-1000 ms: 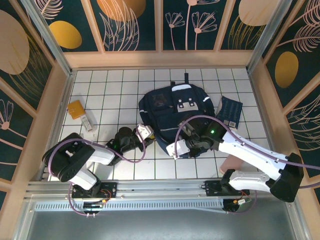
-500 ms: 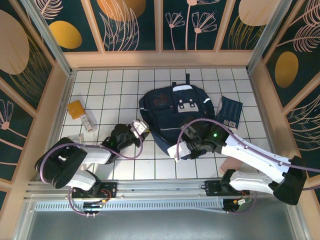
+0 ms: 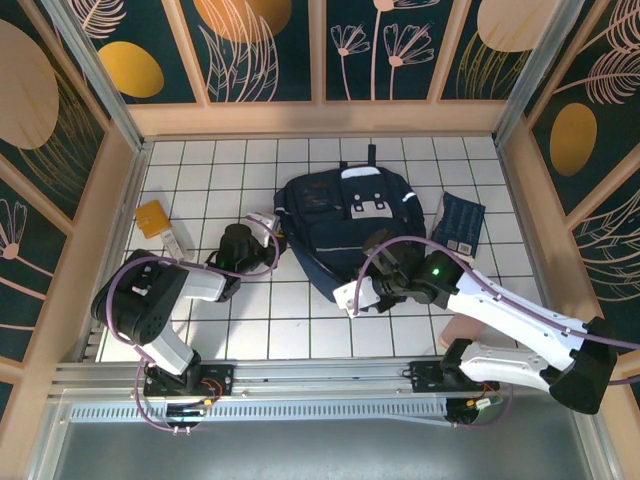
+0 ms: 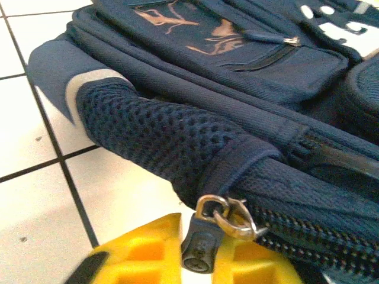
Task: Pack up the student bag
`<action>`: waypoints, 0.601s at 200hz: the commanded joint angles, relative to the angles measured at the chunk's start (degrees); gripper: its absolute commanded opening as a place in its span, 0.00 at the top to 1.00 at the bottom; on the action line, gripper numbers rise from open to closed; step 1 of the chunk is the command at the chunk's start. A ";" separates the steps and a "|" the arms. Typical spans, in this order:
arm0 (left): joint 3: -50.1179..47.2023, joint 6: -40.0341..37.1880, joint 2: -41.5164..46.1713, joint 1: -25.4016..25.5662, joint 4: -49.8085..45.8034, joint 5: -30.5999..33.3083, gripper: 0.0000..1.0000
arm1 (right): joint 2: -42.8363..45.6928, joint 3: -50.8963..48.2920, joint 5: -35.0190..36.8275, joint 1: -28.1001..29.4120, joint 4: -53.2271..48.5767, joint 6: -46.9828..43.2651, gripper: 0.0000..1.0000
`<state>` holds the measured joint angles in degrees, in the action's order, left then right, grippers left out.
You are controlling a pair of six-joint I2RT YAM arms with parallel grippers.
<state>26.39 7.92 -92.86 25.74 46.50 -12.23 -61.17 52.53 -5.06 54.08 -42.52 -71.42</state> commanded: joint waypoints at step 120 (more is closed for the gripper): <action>14.01 -47.06 16.45 16.45 -36.20 -21.42 0.47 | 10.31 -6.12 11.59 -28.09 3.64 121.17 0.23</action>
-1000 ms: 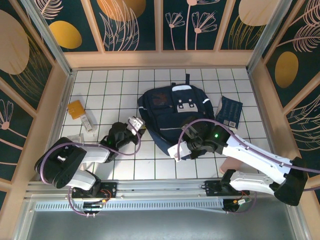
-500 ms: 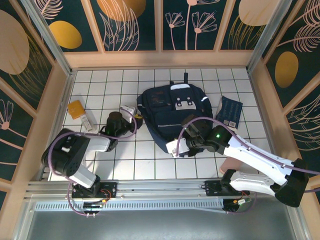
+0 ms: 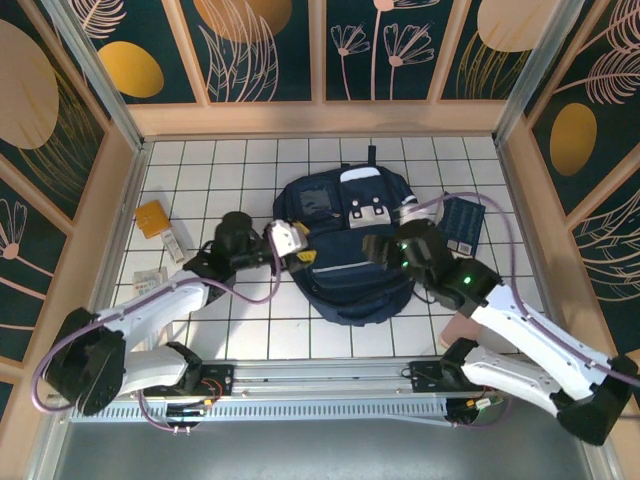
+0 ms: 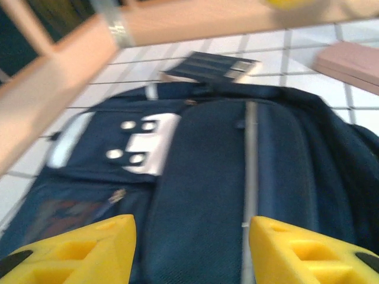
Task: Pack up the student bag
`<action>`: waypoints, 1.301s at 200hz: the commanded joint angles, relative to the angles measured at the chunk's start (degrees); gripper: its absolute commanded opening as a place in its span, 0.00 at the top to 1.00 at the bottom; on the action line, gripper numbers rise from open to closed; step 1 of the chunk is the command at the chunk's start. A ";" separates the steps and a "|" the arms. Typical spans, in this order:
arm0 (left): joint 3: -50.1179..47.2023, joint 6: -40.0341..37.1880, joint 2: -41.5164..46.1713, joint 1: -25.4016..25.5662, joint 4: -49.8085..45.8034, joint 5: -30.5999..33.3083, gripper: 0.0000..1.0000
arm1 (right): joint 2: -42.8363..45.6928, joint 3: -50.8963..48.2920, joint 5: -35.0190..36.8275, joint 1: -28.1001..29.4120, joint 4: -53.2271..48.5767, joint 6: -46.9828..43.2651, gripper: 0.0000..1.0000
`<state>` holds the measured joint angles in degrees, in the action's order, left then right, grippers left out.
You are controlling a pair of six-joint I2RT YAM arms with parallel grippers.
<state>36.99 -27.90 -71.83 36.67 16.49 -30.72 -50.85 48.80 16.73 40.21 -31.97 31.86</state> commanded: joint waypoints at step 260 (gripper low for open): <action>12.05 -13.02 -16.54 15.17 -5.79 18.17 0.35 | -18.47 -2.55 -53.44 -25.19 14.50 8.21 1.00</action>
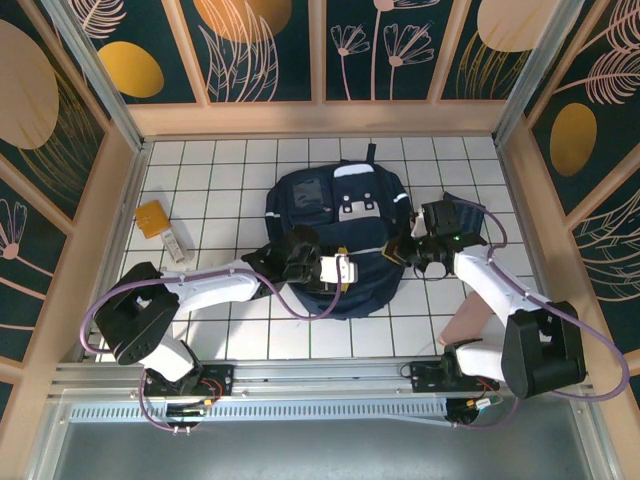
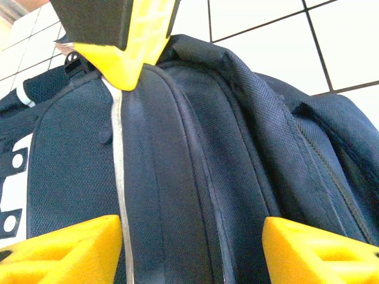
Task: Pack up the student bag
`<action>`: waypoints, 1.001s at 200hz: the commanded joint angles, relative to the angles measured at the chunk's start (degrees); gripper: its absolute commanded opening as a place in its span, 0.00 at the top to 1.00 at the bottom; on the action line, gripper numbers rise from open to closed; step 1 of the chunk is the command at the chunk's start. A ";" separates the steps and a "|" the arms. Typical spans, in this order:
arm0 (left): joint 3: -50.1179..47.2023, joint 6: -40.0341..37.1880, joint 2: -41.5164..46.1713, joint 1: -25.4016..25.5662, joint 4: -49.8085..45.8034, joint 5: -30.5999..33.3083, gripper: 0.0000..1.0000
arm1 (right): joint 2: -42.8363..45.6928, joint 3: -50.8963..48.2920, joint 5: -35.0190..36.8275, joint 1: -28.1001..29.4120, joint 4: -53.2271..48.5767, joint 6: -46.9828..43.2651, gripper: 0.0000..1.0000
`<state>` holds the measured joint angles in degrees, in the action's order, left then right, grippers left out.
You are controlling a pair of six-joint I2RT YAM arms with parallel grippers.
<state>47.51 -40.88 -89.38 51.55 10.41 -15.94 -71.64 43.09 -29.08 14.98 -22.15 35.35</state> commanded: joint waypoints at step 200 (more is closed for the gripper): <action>-2.51 16.36 6.63 1.69 2.66 19.63 0.34 | -2.47 15.53 -8.96 -0.43 4.79 19.42 1.00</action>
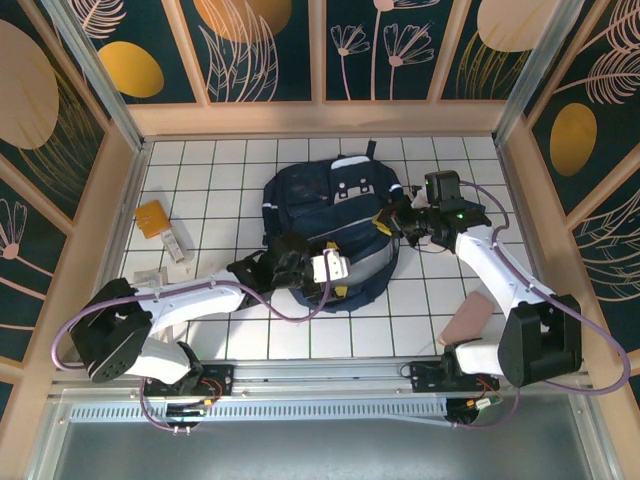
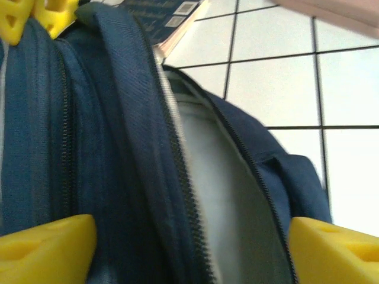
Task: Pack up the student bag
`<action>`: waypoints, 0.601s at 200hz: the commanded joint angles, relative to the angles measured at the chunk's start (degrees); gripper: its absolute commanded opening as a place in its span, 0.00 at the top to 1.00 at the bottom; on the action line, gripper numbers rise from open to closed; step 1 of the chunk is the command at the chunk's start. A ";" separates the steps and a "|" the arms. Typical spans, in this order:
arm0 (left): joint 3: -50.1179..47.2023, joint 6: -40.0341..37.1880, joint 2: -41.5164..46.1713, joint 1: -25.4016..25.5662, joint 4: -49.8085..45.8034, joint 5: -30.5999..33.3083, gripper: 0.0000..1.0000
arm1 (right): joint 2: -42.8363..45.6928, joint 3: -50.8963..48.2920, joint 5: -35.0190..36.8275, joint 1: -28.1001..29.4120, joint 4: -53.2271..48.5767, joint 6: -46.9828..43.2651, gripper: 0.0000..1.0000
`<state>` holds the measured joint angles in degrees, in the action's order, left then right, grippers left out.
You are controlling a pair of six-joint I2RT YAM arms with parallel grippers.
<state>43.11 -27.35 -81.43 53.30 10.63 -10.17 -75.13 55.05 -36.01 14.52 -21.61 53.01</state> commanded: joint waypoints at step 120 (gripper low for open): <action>8.48 -1.38 -4.02 -1.52 5.24 44.34 1.00 | -3.17 5.83 -4.20 1.12 8.66 -1.49 0.54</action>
<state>45.67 -28.67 -85.19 53.67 16.23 22.28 -80.66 58.35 -39.42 14.63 -16.58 55.88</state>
